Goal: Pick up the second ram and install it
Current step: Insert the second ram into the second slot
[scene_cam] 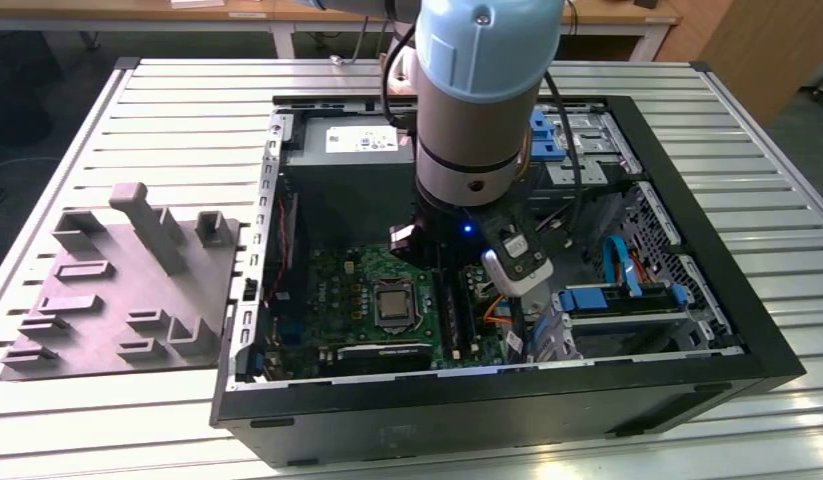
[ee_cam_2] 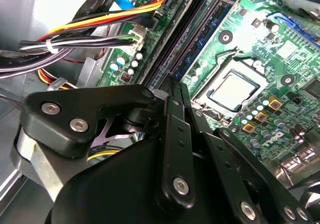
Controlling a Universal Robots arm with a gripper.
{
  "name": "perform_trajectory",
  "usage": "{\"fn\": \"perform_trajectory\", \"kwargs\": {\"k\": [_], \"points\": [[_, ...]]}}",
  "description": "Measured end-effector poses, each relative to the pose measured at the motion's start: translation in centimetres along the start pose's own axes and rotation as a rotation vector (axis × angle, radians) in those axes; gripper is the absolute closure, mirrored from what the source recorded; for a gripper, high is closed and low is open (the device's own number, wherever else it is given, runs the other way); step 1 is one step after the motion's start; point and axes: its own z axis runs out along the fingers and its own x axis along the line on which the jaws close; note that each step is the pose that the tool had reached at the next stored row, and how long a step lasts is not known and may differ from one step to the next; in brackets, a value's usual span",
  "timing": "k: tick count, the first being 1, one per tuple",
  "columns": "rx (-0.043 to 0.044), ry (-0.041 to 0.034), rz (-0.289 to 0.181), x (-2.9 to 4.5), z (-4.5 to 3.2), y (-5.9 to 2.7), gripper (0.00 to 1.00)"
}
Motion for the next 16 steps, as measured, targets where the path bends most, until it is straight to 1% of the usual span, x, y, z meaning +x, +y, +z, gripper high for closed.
{"fn": "perform_trajectory", "kwargs": {"k": [8,11,16], "points": [[0.0000,0.0000,0.000,0.01,0.04,-0.02,0.88],[-0.0001,0.0000,0.000,0.02,0.24,-0.04,0.88],[0.0001,0.0000,0.000,0.03,0.28,-0.05,0.88]]}}
